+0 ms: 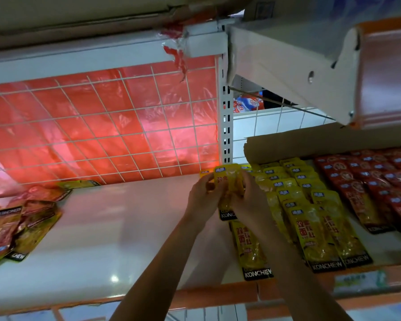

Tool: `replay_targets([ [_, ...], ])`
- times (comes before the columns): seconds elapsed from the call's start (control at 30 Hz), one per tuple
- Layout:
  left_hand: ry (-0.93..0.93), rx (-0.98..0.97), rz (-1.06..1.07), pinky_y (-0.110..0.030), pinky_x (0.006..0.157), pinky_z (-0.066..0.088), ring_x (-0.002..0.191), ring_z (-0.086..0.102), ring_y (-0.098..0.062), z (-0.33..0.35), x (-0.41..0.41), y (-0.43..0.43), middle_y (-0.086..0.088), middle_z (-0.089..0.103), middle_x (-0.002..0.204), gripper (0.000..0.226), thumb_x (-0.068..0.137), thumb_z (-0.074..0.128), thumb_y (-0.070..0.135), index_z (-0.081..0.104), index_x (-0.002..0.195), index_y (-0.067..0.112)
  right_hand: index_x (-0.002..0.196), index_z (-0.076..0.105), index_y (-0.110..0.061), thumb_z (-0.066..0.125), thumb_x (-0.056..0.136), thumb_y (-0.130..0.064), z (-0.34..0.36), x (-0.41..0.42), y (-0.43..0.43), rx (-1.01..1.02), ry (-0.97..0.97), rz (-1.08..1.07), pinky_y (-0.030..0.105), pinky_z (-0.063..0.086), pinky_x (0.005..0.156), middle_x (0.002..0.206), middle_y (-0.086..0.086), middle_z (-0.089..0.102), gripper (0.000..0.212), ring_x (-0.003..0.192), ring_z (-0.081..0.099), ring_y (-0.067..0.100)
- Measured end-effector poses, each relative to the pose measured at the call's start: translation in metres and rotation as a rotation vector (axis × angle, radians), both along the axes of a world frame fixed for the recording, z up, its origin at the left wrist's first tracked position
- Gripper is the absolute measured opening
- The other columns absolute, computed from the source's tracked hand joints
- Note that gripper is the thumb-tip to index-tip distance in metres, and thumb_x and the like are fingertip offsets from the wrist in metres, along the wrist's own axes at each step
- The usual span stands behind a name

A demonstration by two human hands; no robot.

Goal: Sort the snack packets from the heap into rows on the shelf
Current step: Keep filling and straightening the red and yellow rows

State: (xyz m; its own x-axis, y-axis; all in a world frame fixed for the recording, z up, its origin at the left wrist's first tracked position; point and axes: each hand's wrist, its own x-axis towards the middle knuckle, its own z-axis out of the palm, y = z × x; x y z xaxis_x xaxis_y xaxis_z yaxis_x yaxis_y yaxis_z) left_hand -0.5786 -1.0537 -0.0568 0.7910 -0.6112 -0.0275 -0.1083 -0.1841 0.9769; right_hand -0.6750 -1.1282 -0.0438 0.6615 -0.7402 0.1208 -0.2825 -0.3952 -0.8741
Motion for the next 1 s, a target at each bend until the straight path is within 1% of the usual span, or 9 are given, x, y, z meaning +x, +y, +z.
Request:
replay_targets([
  [0.1, -0.02, 0.005, 0.066, -0.046, 0.084, 0.056, 0.086, 0.07, -0.019, -0.003, 0.006, 0.006, 0.001, 0.074, 0.091, 0.026, 0.081, 0.069, 0.018, 0.069, 0.103, 0.032, 0.116, 0.055, -0.02, 0.057, 0.089, -0.018, 0.002, 0.007, 0.004, -0.054, 0.024, 0.052, 0.012, 0.04, 0.065, 0.094, -0.008, 0.06, 0.027, 0.094, 0.061, 0.014],
  [0.17, -0.017, 0.027, 0.181, -0.044, 0.085, 0.056, 0.087, 0.07, -0.018, -0.01, 0.018, 0.01, 0.0, 0.074, 0.094, 0.028, 0.083, 0.07, 0.018, 0.067, 0.109, 0.026, 0.127, 0.054, -0.017, 0.055, 0.092, -0.024, 0.001, 0.008, 0.003, -0.103, 0.095, 0.071, 0.026, 0.044, 0.088, 0.117, 0.0, 0.061, 0.036, 0.115, 0.055, 0.019],
  [0.2, -0.015, 0.049, 0.227, -0.042, 0.085, 0.056, 0.088, 0.07, -0.017, -0.012, 0.024, 0.012, 0.0, 0.074, 0.096, 0.031, 0.084, 0.071, 0.019, 0.065, 0.114, 0.024, 0.134, 0.05, -0.017, 0.055, 0.092, -0.023, 0.0, 0.007, 0.003, -0.129, 0.136, 0.07, 0.03, 0.039, 0.097, 0.13, 0.002, 0.056, 0.042, 0.124, 0.049, 0.02],
  [0.27, -0.042, 0.104, 0.275, -0.036, 0.083, 0.056, 0.086, 0.069, -0.016, -0.016, 0.034, 0.014, 0.0, 0.073, 0.098, 0.041, 0.084, 0.072, 0.023, 0.061, 0.123, 0.023, 0.14, 0.045, -0.015, 0.054, 0.092, -0.016, -0.004, 0.005, 0.003, -0.175, 0.173, 0.065, 0.03, 0.031, 0.105, 0.14, 0.004, 0.049, 0.049, 0.131, 0.042, 0.021],
  [0.43, -0.116, 0.16, 0.237, -0.034, 0.086, 0.055, 0.084, 0.068, -0.011, -0.025, 0.038, 0.01, 0.001, 0.073, 0.099, 0.043, 0.08, 0.076, 0.028, 0.062, 0.121, 0.024, 0.139, 0.045, -0.014, 0.052, 0.093, -0.017, -0.018, -0.002, 0.006, -0.28, 0.236, 0.065, 0.025, 0.031, 0.101, 0.14, 0.004, 0.048, 0.046, 0.132, 0.037, 0.019],
  [0.6, -0.184, 0.191, 0.191, -0.02, 0.077, 0.046, 0.079, 0.062, -0.004, -0.028, 0.034, -0.001, 0.003, 0.072, 0.103, 0.035, 0.082, 0.074, 0.027, 0.065, 0.115, 0.023, 0.136, 0.048, -0.013, 0.053, 0.094, -0.018, -0.024, -0.003, 0.005, -0.315, 0.245, 0.059, 0.022, 0.032, 0.097, 0.134, 0.003, 0.051, 0.043, 0.127, 0.041, 0.018],
  [0.8, -0.335, 0.32, 0.153, -0.024, 0.08, 0.047, 0.085, 0.063, -0.012, -0.03, 0.037, -0.004, -0.001, 0.072, 0.105, 0.03, 0.086, 0.068, 0.032, 0.067, 0.113, 0.02, 0.137, 0.046, -0.015, 0.054, 0.094, -0.022, -0.025, -0.003, 0.002, -0.294, 0.268, 0.057, 0.026, 0.034, 0.1, 0.135, 0.002, 0.051, 0.044, 0.127, 0.041, 0.018],
  [0.9, -0.415, 0.444, 0.153, -0.034, 0.086, 0.051, 0.095, 0.065, -0.02, -0.031, 0.039, -0.005, -0.005, 0.069, 0.109, 0.036, 0.087, 0.065, 0.038, 0.063, 0.119, 0.02, 0.138, 0.045, -0.015, 0.053, 0.094, -0.023, -0.025, -0.002, 0.003, -0.289, 0.284, 0.065, 0.026, 0.034, 0.101, 0.137, 0.002, 0.049, 0.045, 0.128, 0.04, 0.018],
  [1.0, -0.458, 0.534, 0.159, -0.035, 0.085, 0.049, 0.099, 0.062, -0.023, -0.033, 0.041, -0.007, -0.008, 0.064, 0.112, 0.04, 0.088, 0.064, 0.041, 0.061, 0.12, 0.018, 0.139, 0.044, -0.015, 0.052, 0.095, -0.023, -0.025, -0.001, 0.003, -0.293, 0.297, 0.079, 0.027, 0.033, 0.103, 0.139, 0.001, 0.048, 0.045, 0.13, 0.038, 0.017],
])
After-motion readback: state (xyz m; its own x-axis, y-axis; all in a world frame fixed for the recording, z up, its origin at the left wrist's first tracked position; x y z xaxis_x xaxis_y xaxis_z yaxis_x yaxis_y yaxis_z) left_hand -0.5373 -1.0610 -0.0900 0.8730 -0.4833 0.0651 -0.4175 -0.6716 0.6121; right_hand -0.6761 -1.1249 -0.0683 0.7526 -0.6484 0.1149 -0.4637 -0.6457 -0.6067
